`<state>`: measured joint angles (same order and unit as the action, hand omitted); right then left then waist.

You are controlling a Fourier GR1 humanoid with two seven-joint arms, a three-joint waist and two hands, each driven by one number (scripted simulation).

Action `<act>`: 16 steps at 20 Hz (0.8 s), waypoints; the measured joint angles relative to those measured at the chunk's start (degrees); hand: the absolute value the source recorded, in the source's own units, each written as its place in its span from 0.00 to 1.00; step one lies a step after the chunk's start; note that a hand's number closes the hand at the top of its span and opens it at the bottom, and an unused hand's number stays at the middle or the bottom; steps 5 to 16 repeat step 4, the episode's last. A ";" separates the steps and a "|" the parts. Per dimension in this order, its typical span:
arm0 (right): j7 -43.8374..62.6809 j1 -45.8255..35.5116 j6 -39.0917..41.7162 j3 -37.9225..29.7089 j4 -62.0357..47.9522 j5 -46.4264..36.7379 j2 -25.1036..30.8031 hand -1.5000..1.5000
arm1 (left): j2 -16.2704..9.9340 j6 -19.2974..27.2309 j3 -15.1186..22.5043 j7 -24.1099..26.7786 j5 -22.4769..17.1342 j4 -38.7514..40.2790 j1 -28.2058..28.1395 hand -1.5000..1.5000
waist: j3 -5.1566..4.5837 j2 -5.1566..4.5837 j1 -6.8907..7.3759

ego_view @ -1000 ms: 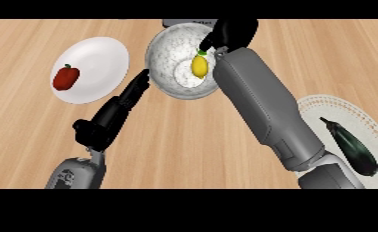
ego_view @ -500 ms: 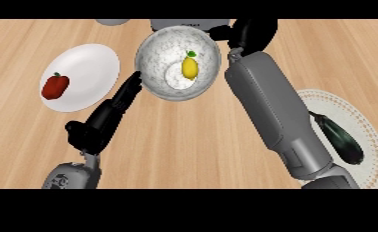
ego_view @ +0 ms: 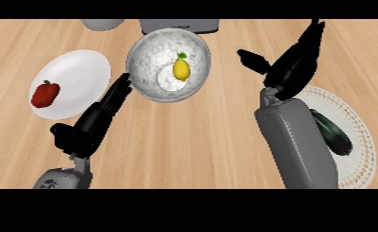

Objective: Pick the lemon from the placemat and place it in the bowl

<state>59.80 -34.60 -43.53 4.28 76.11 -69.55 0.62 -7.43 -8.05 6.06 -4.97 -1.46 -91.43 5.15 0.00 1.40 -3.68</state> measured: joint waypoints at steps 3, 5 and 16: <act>0.01 9.77 1.03 2.62 11.36 0.65 -0.18 0.00 | 0.23 0.13 0.42 0.54 0.50 -0.16 -0.70 0.50 | -0.01 -0.06 -0.10; -0.04 13.17 1.50 3.33 15.21 1.24 0.05 0.00 | 0.26 -0.04 0.67 0.92 0.59 -0.38 -1.23 0.50 | -0.01 -0.12 0.05; -0.04 13.17 1.50 3.33 15.21 1.24 0.05 0.00 | 0.26 -0.04 0.67 0.92 0.59 -0.38 -1.23 0.50 | -0.01 -0.12 0.05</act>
